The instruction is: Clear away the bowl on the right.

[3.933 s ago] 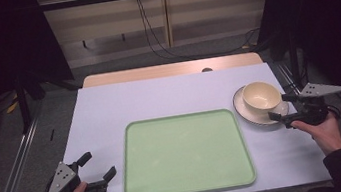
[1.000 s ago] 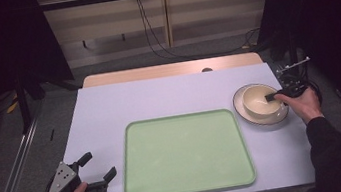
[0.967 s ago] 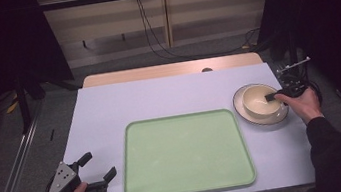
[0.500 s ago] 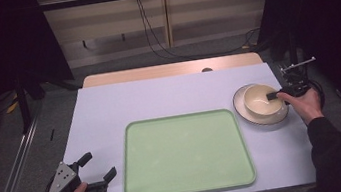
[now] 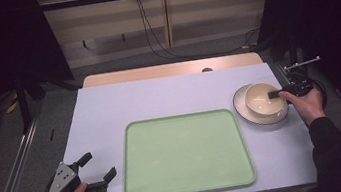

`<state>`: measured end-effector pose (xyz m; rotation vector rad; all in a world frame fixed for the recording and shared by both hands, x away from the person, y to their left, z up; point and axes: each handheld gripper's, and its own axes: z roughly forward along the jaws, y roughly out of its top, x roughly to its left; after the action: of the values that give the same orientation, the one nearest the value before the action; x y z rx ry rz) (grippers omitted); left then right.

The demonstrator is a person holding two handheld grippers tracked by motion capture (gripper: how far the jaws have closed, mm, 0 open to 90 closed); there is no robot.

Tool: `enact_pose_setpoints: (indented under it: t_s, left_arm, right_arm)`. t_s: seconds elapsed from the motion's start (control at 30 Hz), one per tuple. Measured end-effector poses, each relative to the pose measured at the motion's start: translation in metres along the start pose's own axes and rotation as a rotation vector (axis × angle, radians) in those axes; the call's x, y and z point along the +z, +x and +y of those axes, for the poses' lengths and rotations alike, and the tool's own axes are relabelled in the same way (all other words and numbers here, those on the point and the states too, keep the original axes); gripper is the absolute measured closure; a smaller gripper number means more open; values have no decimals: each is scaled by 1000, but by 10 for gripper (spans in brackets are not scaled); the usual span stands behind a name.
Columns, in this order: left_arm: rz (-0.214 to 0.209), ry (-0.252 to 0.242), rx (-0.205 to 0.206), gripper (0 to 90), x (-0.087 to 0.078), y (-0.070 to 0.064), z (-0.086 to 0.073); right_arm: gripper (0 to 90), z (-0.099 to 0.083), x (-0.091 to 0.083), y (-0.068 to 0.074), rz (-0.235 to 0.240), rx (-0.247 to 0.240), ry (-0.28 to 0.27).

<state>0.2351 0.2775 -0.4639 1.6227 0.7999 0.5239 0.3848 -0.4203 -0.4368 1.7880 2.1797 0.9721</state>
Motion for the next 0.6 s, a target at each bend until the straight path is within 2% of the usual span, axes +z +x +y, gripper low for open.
enact_pose_setpoints:
  t_s: [0.07,0.27,0.3,0.6]
  left_arm:
    - [-1,0,1,0,0,0,0]
    - [-3,7,9,0,0,0,0]
    - [1,1,1,0,0,0,0]
    - [-8,4,3,1,0,0,0]
  right_arm:
    - [838,0,-2,0,5,15,-6]
    - [838,0,-10,-1,22,8,-41]
    - [838,-1,-11,0,18,23,-43]
    - [838,-2,-20,-2,50,1,-81]
